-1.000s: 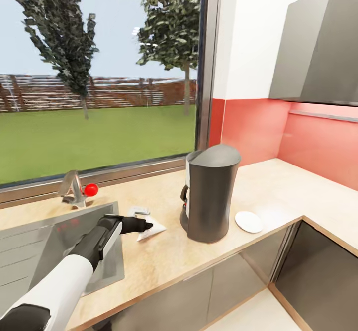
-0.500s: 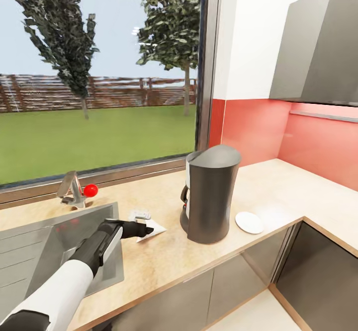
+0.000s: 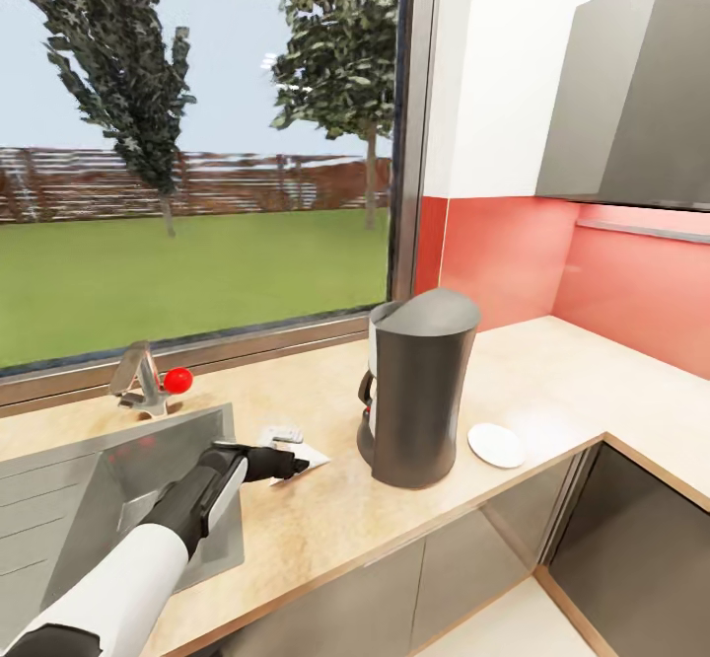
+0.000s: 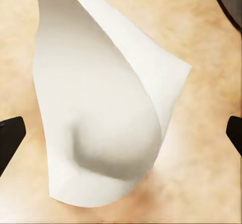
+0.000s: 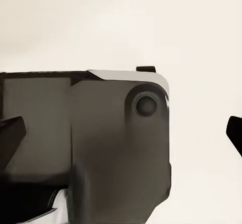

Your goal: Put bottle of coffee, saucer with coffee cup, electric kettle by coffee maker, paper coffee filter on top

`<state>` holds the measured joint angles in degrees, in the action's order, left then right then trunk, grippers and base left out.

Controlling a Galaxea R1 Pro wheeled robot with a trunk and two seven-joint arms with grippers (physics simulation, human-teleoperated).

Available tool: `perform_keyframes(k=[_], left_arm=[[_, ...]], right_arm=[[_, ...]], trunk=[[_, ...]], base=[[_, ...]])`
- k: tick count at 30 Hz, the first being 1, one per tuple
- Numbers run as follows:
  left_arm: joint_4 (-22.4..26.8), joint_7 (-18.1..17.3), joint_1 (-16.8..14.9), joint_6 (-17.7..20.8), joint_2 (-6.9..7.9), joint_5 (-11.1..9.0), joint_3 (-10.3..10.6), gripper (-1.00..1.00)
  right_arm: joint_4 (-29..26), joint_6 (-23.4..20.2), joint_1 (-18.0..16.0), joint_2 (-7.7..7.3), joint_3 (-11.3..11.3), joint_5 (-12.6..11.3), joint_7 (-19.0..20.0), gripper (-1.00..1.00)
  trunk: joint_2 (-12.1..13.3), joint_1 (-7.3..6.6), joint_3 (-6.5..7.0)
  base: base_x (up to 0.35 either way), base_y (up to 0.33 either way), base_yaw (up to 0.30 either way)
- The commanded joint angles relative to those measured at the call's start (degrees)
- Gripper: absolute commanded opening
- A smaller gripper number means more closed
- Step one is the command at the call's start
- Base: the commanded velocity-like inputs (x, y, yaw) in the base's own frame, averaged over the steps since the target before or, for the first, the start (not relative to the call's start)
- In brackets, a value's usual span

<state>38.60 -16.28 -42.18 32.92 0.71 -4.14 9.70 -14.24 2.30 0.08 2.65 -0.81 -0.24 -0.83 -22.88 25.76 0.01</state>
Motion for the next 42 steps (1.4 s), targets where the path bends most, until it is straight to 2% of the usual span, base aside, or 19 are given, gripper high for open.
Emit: perform_keyframes(k=[1, 10, 14, 16, 34, 42], left_arm=[[0.1, 0.1, 0.3, 0.3, 0.07, -0.4, 0.2, 1.00], [-0.3, -0.2, 2.8, -1.5, -0.23, -0.3, 0.5, 1.00], [-0.3, -0.2, 2.9, -1.8, -0.27, -0.3, 0.5, 1.00], [-0.3, -0.2, 3.0, -1.8, -0.27, -0.3, 0.5, 1.00], [-0.4, -0.2, 3.0, -2.0, -0.55, -0.3, 0.5, 1.00], [-0.5, -0.2, 3.1, -2.1, -1.21, -0.3, 0.5, 1.00]], right_arm=[[0.0, 0.2, 0.0, 0.15, -0.1, 0.0, -0.1, 1.00], [-0.1, 0.2, 0.0, -0.91, -0.1, -0.1, 0.0, 1.00], [-0.1, 0.2, 0.0, -1.05, -0.1, -0.2, 0.1, 1.00], [-0.1, 0.2, 0.0, -1.06, -0.1, -0.2, 0.1, 1.00], [-0.1, 0.2, 0.0, -1.00, -0.1, -0.2, 0.0, 1.00], [0.0, 0.1, 0.0, -1.05, -0.1, -0.2, 0.0, 1.00]], trunk=[[0.0, 0.02, -0.01], [0.0, 0.02, -0.01], [0.0, 0.02, -0.01], [-0.8, 0.46, -0.37], [-0.8, 0.46, -0.65], [-0.8, 0.46, -0.69]], base=[[0.002, 0.000, 0.000], [0.000, 0.000, 0.000], [0.000, 0.000, 0.000], [0.000, 0.000, 0.000], [0.025, 0.000, 0.000], [0.075, -0.012, 0.000]])
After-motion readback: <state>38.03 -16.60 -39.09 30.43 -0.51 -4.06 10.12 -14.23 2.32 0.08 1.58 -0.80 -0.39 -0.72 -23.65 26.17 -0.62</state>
